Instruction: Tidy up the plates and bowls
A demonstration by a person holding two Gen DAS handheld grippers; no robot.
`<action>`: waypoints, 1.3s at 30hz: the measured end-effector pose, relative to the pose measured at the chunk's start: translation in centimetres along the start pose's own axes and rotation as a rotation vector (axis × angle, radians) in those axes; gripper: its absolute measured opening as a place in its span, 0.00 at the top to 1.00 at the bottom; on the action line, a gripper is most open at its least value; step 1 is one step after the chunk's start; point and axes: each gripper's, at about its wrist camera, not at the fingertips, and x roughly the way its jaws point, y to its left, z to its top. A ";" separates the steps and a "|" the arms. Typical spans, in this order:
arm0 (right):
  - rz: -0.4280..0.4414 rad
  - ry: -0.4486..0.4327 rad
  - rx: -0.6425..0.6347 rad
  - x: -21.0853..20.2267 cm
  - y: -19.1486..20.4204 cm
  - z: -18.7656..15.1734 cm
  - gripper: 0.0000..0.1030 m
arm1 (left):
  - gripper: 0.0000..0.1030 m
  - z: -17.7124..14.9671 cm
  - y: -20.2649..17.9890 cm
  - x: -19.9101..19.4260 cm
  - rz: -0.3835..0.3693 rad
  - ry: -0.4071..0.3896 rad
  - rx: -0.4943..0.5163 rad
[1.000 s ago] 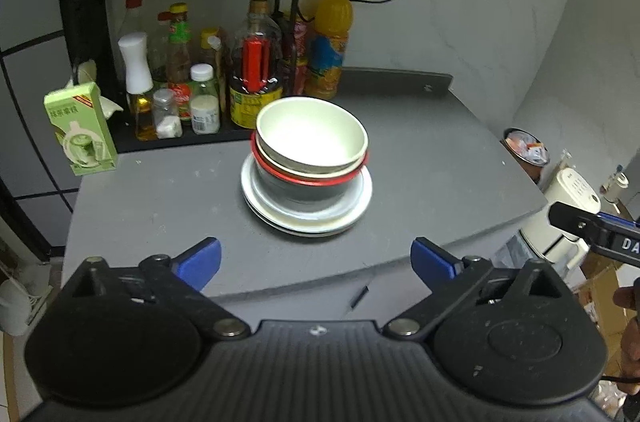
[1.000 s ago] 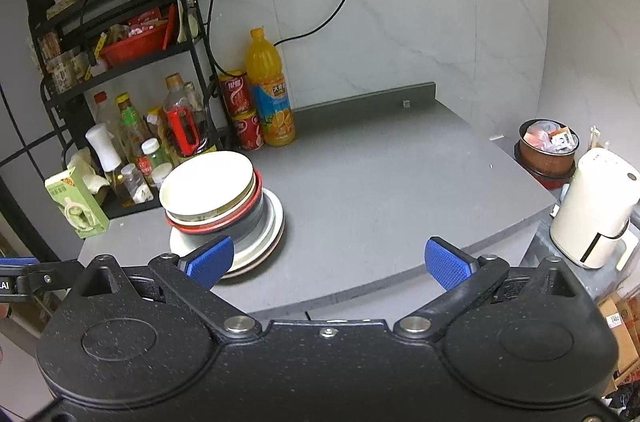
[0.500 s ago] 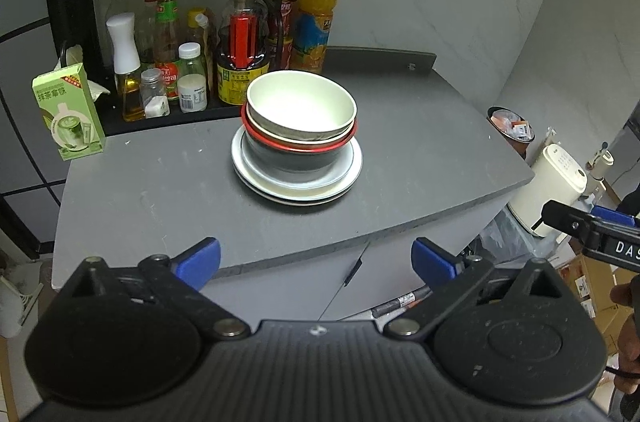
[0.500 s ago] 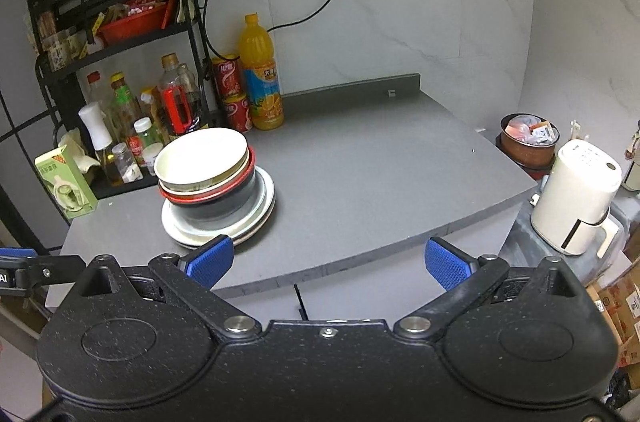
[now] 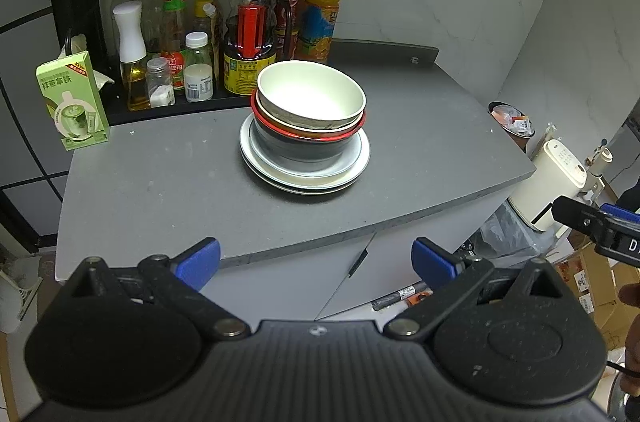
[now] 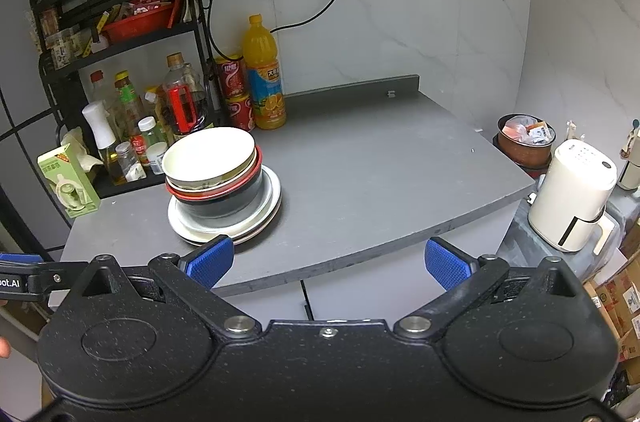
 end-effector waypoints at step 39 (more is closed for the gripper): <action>-0.012 0.004 0.003 -0.2 1.0 0.0 0.00 | 0.02 0.4 0.5 -0.5 -0.014 -0.015 0.015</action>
